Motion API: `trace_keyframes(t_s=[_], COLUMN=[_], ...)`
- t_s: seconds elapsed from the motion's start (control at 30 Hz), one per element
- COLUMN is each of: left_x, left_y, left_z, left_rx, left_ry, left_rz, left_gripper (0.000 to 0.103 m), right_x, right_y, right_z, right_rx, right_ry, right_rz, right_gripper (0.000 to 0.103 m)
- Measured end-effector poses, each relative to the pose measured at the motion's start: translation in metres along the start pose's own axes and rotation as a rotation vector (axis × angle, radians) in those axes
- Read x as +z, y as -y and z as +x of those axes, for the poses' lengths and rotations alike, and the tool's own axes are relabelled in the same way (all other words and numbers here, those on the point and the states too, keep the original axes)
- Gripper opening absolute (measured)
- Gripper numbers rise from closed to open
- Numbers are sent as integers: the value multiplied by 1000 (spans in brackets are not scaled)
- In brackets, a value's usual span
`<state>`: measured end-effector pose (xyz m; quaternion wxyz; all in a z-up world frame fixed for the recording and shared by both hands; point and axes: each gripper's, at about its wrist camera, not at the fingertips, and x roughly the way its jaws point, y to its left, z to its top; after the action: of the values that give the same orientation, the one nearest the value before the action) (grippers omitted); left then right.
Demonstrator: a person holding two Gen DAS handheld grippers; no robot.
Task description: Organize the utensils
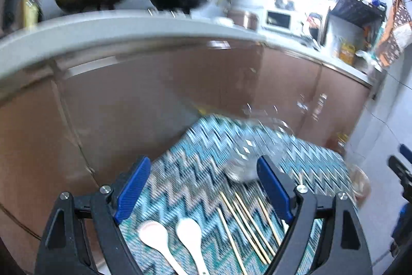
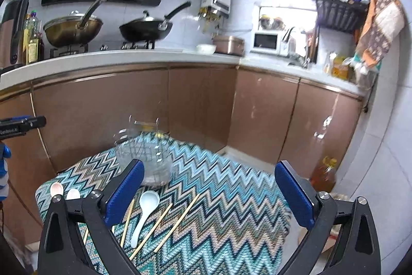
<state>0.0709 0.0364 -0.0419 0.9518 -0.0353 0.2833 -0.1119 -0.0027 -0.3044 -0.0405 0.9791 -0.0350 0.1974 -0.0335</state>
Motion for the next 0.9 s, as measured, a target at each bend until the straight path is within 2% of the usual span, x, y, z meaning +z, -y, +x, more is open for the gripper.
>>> trace_keyframes(t_s=[0.03, 0.17, 0.27, 0.3, 0.33, 0.4, 0.53, 0.67, 0.9], left_x=[-5, -22, -34, -39, -42, -45, -52, -61, -70], left_y=[0, 9, 14, 15, 16, 18, 16, 11, 8], left_z=[11, 52, 84, 98, 106, 123, 149, 172, 196], left_rx=[-49, -157, -220, -235, -238, -232, -217, -172, -121], left_ry=[-51, -216, -332, -379, -403, -460, -570, -644, -730], left_rz=[-15, -63, -120, -144, -152, -169, -220, -246, -265], left_gripper=[83, 81, 63, 56, 50, 46, 35, 29, 22], right_x=[-3, -12, -18, -22, -26, -34, -50, -67, -80], right_y=[0, 2, 7, 11, 13, 18, 19, 14, 12], right_z=[7, 38, 68, 83, 95, 120, 164, 201, 238], right_rx=[17, 104, 164, 196, 223, 265, 312, 340, 340], right_ry=[-21, -125, -226, -276, -318, -397, -519, -624, -731], right_rz=[4, 35, 67, 90, 111, 150, 204, 240, 260], right_gripper=[95, 83, 67, 58, 45, 29, 26, 25, 25])
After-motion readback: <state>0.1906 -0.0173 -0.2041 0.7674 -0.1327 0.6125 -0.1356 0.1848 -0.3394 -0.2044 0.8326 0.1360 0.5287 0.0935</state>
